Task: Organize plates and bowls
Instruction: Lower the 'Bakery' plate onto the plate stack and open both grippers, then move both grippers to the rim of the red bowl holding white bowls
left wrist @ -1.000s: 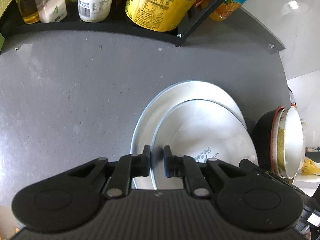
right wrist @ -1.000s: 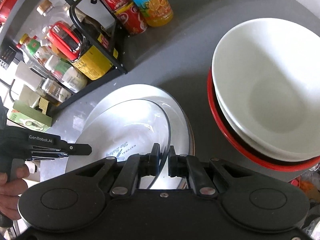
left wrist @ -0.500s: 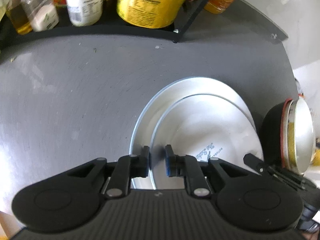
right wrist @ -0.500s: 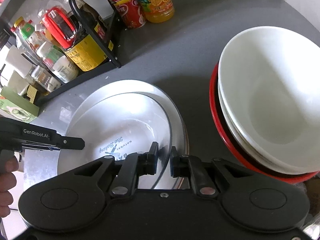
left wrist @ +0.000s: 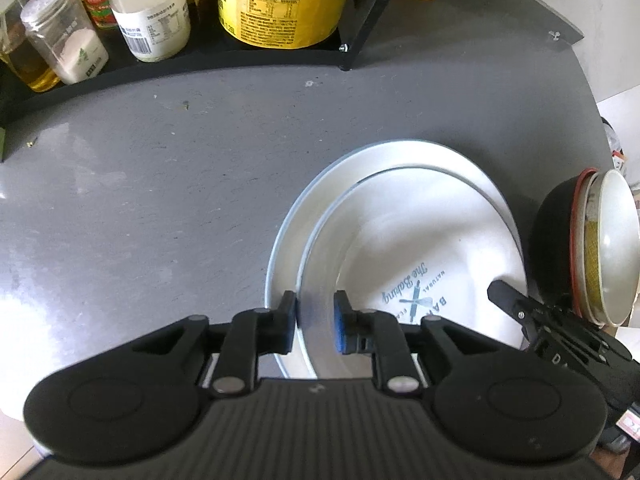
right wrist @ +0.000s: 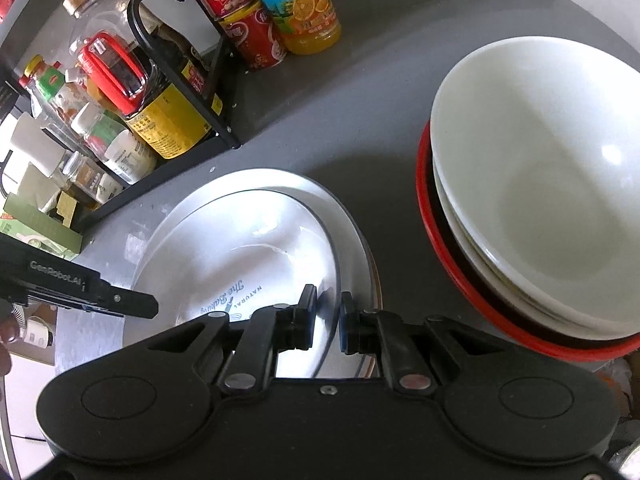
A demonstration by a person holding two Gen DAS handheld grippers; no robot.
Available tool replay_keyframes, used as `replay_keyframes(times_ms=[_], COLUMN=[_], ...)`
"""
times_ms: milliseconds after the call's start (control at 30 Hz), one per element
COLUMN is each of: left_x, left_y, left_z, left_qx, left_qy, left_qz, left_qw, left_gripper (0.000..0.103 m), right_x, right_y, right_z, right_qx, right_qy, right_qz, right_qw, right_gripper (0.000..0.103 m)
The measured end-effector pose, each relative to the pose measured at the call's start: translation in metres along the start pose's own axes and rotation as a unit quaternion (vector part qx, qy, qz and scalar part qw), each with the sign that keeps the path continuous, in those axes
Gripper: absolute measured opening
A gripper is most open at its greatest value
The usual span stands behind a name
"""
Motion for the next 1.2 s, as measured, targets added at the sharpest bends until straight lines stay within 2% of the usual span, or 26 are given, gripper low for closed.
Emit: replay_keyframes(times_ms=[200,367,600,667,733,967,1033,1100,1167,1200], left_x=[-0.008,-0.018,-0.003,-0.005,-0.005,-0.01,-0.015,-0.021,-0.028,-0.029], left_y=[0.002,0.004,0.006,0.006,0.004,-0.001,-0.003,-0.004,-0.004,-0.004], left_z=[0.0,-0.001,0.003,0.001,0.0,0.0,-0.003,-0.008,-0.015,-0.017], left_qx=[0.003,0.017,0.009,0.007,0.007,0.003,0.008,0.012,0.012,0.012], left_qy=[-0.006,-0.019,-0.03,-0.026,-0.022,-0.021,-0.026,-0.029,-0.026,-0.028], left_qz=[0.004,-0.008,0.002,-0.001,-0.003,-0.007,-0.011,-0.016,-0.02,-0.023], left_qw=[1.0,0.9996,0.9995,0.9996,0.9997,0.9998,0.9996,0.9994,0.9994,0.9993], left_gripper=[0.021,0.034,0.034,0.034,0.034,0.034,0.034,0.035,0.045,0.048], right_x=[0.003,0.007,0.01,0.007,-0.001,-0.018,-0.025,-0.032,-0.039,-0.043], right_y=[-0.001,-0.003,-0.007,-0.01,-0.014,-0.028,-0.032,-0.036,-0.04,-0.042], right_z=[0.0,0.004,0.015,0.018,0.019,0.022,0.022,0.022,0.022,0.023], right_qx=[0.0,-0.004,-0.027,-0.028,-0.032,-0.04,-0.036,-0.036,-0.036,-0.037], right_qy=[-0.002,0.001,0.021,0.025,0.023,0.02,0.018,0.018,0.012,0.01], right_qz=[-0.005,-0.004,0.011,0.011,0.001,-0.01,-0.015,-0.021,-0.025,-0.029], right_qw=[1.0,1.0,0.999,0.999,0.999,0.999,0.999,0.999,0.999,0.999], right_gripper=[0.012,0.013,0.017,0.023,0.034,0.035,0.043,0.045,0.047,0.051])
Point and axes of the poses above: each gripper's, at about its wrist camera, not at the fingertips, and x roughly the way its jaws point, z to its left, y to its underside, the point moved 1 cm from there along x, roughly the way its jaws point, and after that the axes turned 2 degrees about -x, right-handed, at the moved point
